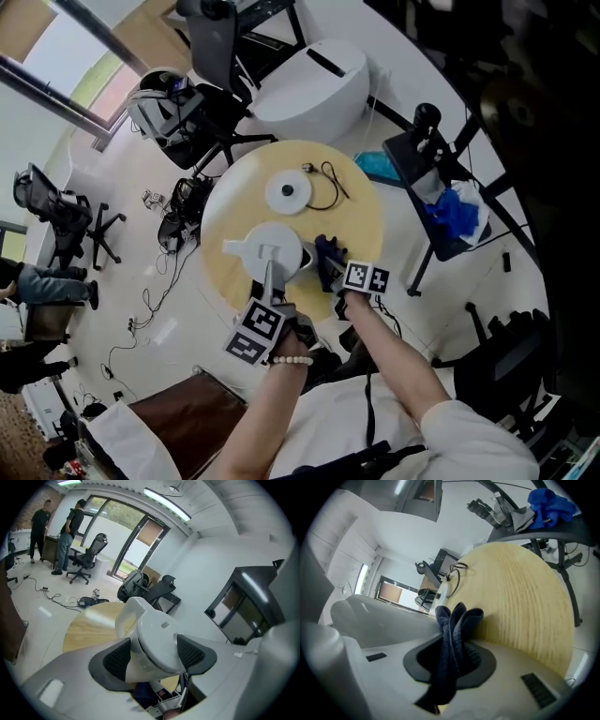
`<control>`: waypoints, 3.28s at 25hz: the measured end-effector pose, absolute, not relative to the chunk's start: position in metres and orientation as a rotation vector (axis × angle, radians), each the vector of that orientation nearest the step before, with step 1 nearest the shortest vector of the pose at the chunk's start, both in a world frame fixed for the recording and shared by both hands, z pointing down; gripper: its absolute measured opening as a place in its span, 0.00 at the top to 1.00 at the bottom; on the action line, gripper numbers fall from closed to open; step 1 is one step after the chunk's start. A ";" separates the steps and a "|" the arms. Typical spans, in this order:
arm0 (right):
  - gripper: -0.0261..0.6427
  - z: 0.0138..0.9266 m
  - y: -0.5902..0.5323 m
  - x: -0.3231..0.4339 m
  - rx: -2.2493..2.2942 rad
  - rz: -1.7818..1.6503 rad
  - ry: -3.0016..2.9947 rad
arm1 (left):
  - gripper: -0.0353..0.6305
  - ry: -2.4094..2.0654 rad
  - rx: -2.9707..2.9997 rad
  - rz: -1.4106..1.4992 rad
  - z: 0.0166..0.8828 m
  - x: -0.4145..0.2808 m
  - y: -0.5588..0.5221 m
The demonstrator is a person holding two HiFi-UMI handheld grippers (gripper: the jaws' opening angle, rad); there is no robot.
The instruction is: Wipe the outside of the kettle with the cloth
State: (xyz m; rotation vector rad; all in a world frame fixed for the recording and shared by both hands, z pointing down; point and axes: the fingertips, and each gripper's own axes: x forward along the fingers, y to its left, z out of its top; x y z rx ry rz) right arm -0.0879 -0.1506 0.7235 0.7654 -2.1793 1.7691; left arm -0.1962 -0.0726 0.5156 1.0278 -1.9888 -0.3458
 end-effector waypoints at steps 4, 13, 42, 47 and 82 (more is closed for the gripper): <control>0.86 0.722 -0.151 -0.084 0.756 1.768 -2.172 | 0.38 -1.962 1.148 -0.293 0.505 -0.203 -0.063; 0.86 0.613 -0.145 -0.087 0.693 1.794 -2.382 | 0.50 -2.191 1.635 0.547 0.533 -0.309 -0.022; 0.86 0.641 -0.130 -0.082 0.810 1.843 -2.341 | 0.73 -2.038 1.901 0.687 0.575 -0.289 -0.082; 0.86 0.700 -0.136 -0.081 0.883 1.850 -2.197 | 0.73 -2.073 1.818 0.674 0.575 -0.287 -0.070; 0.86 0.589 -0.097 -0.078 0.842 1.749 -2.452 | 0.73 -2.106 1.651 0.688 0.580 -0.253 -0.024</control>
